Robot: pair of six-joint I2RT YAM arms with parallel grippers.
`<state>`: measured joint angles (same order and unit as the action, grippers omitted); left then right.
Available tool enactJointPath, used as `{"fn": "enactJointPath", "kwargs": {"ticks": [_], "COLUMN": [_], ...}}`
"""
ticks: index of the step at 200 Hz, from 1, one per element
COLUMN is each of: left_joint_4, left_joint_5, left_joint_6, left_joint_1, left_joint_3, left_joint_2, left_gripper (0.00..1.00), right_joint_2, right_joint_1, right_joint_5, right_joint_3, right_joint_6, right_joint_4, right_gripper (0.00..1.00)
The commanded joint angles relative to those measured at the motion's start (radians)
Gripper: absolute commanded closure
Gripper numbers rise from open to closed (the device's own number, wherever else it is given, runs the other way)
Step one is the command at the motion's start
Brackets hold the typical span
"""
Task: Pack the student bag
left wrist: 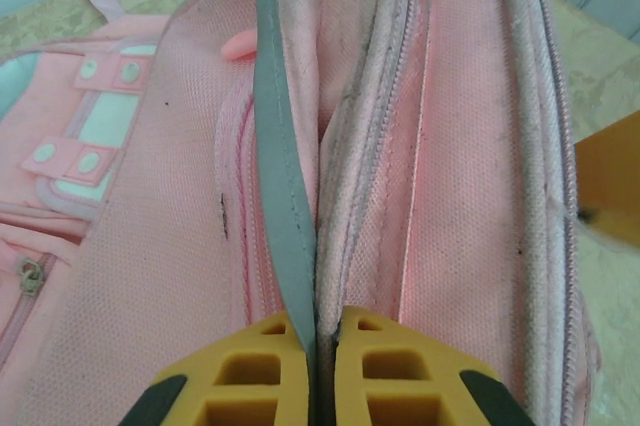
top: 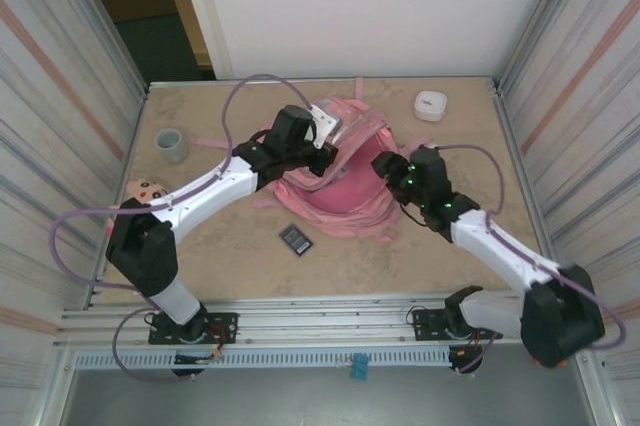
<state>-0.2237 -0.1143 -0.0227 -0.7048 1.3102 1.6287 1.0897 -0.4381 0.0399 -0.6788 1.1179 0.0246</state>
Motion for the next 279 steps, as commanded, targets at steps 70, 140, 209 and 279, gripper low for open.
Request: {"fn": "enactJointPath", "kwargs": {"ticks": [70,140,209,279], "left_joint_4": [0.018,0.023,0.021,0.02], "left_joint_5": [0.102,0.019,-0.032,-0.007], "left_joint_6": [0.044,-0.114,-0.216,-0.236], "left_joint_1": [-0.128,0.035,0.189,0.216], "left_joint_3": [-0.069,-0.16,-0.442,-0.534], "left_joint_2": [0.187,-0.153,-0.416,-0.511], "left_gripper": [0.79,0.3,0.29,0.28], "right_joint_2": [-0.211,0.0,0.214,0.334], "right_joint_1": [0.015,-0.252,-0.297,-0.233], "right_joint_5": [0.086,0.021,-0.108,-0.066], "right_joint_3": [-0.131,-0.25,-0.235,-0.196], "right_joint_6": [-0.902,-1.617,-2.064,-2.25], "right_joint_4": [0.406,0.599,0.458,0.293], "right_gripper": [0.35,0.32,0.25,0.24]}}
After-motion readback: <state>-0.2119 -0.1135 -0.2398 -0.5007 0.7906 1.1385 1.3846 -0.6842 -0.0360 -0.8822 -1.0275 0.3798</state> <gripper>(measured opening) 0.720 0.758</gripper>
